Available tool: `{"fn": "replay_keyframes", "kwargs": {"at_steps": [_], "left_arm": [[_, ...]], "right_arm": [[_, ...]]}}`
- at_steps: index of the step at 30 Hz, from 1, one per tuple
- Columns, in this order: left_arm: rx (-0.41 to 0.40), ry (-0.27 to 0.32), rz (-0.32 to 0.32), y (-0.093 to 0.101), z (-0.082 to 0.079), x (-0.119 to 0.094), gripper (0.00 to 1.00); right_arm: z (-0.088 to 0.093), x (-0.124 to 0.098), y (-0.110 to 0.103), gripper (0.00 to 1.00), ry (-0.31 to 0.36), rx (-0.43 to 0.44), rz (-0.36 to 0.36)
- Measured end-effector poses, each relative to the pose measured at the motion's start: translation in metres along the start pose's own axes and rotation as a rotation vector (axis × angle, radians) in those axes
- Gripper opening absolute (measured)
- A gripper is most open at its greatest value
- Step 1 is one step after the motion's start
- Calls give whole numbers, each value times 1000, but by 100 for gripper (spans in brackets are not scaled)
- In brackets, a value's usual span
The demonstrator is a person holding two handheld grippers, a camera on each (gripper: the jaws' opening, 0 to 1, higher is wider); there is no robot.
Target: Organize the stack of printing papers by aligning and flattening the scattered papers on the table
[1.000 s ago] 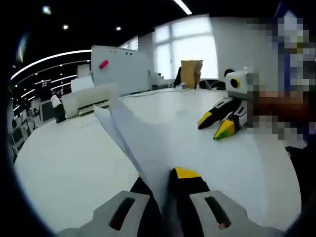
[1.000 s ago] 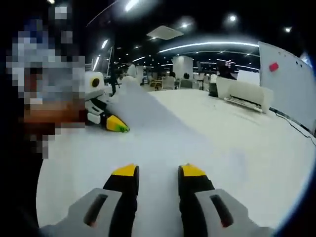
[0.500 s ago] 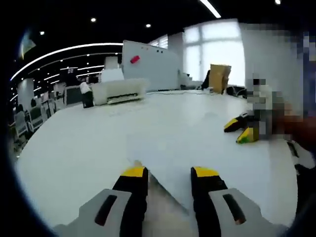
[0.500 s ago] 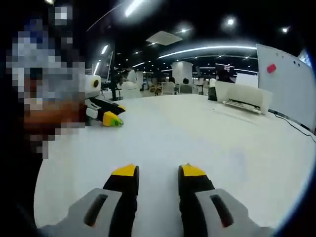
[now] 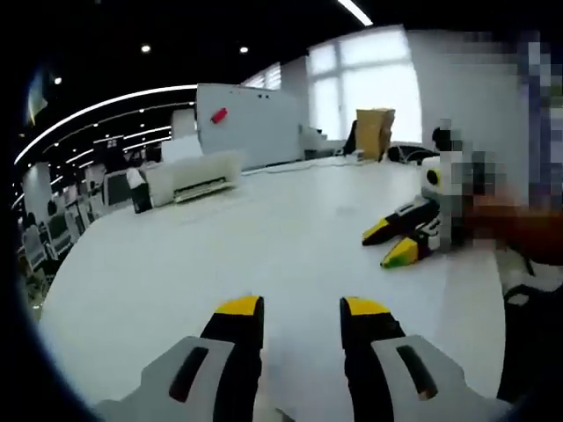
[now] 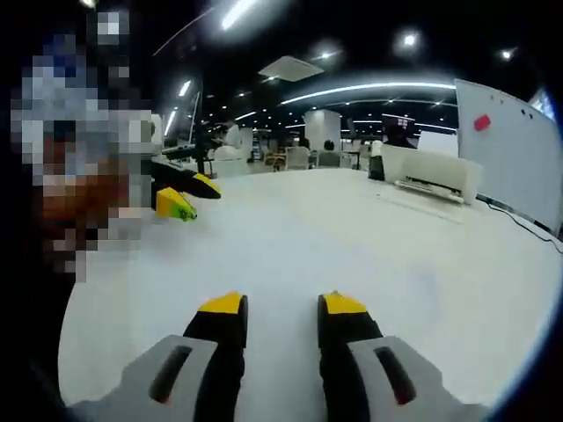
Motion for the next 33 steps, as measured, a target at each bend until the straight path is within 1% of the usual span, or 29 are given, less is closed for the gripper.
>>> {"fn": "replay_keyframes", "kwargs": {"at_steps": [4, 5, 6, 7, 10, 11, 13, 17, 21, 23, 25, 27, 28, 30, 31, 33], "left_arm": [[13, -45, 13, 10, 24, 11, 38], [-9, -4, 23, 12, 19, 8, 36], [-30, 10, 17, 12, 19, 6, 35], [-24, 12, 12, 13, 19, 5, 35], [9, 50, 4, 16, 18, 2, 33], [16, 54, 4, 17, 18, 1, 33], [4, 57, 12, 16, 17, 1, 33], [-3, 63, 15, 15, 17, 2, 35], [-6, 65, 16, 13, 17, 3, 36], [-33, 56, 32, 13, 18, 2, 39], [-32, 70, 41, 14, 15, 1, 43], [-39, 91, 52, 12, 12, 0, 48], [-49, 100, 58, 10, 10, -2, 48], [-69, 97, 50, 8, 9, -6, 48], [-70, 95, 44, 7, 9, -9, 48], [-59, 92, 36, 8, 8, -16, 50]], "right_arm": [[0, 0, 0, 28, 1, 0, 0], [0, 0, 0, 28, 1, 0, -1], [0, 0, 0, 28, 1, -1, -2], [0, 0, 0, 28, 2, -1, -5], [0, -1, -1, 28, 1, -2, -19], [0, -1, -1, 28, 2, -4, -26], [0, -1, 0, 28, 2, -3, -34], [0, 0, -1, 28, 1, 8, -27], [-1, 0, -2, 28, -19, 6, -23], [-3, -2, -1, 28, -35, 21, -22], [-9, -6, -4, 28, -8, 35, -28], [-13, -11, -5, 29, -6, 31, -17], [-14, -14, -6, 30, -7, 28, -9], [-15, -20, -8, 33, -24, 20, 6], [-16, -24, -9, 35, -31, 17, 18], [-19, -34, -11, 37, -22, 5, 36]]}}
Point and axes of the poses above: the point that each gripper's makers call its tool centre point, and the gripper's own axes: x roughly forward along the fingers, y roughly to its right, z roughly out of its underside, the point moved 2 cm from there along -x, roughly backward along the fingers, and after that the axes turned 3 degrees about -z, right-handed, at the moved point
